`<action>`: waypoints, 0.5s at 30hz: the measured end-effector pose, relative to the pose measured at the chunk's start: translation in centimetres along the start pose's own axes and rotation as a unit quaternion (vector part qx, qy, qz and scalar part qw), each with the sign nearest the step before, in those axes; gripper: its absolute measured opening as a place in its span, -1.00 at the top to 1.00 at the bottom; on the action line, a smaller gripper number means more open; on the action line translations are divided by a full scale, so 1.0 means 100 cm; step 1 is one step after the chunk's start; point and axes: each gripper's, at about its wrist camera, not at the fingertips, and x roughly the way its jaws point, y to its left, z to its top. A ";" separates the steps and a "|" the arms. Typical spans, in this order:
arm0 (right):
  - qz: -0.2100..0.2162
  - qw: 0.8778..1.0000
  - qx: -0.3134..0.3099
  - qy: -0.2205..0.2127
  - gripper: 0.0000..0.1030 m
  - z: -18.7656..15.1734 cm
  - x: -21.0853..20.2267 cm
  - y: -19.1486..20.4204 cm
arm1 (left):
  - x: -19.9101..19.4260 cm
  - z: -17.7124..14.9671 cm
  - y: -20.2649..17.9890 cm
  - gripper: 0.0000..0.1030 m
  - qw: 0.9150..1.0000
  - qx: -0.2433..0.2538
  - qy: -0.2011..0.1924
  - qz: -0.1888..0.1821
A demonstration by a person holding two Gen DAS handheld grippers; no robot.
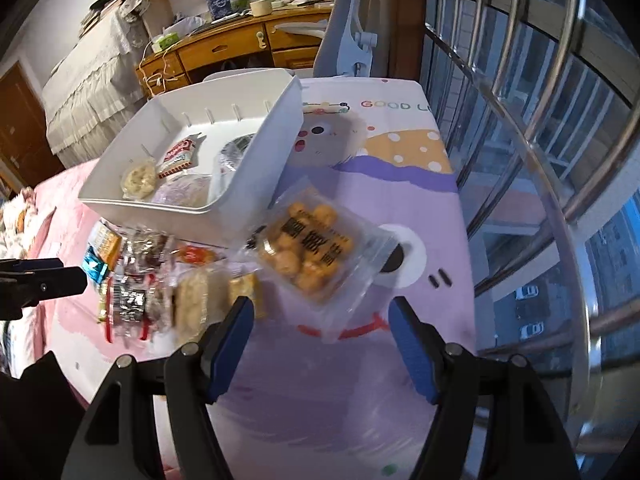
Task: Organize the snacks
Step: 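Move both open tools back over the remaining snack pile, then grasp the yellow-printed cake pack with the right tool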
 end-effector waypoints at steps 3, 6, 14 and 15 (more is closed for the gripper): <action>0.002 1.000 -0.021 -0.004 -0.37 0.007 0.009 -0.005 | 0.015 0.003 -0.002 -0.57 1.000 -0.015 0.017 0.006; 0.008 0.999 -0.048 -0.014 -0.41 0.016 0.022 -0.006 | 0.033 0.006 -0.004 -0.57 0.999 -0.034 0.034 0.015; 0.029 0.993 -0.116 -0.005 -0.56 0.033 0.062 0.002 | 0.069 0.013 0.000 -0.57 0.994 -0.075 0.066 0.038; 0.033 0.992 -0.122 -0.001 -0.57 0.034 0.067 0.003 | 0.072 0.015 0.000 -0.57 0.994 -0.078 0.067 0.039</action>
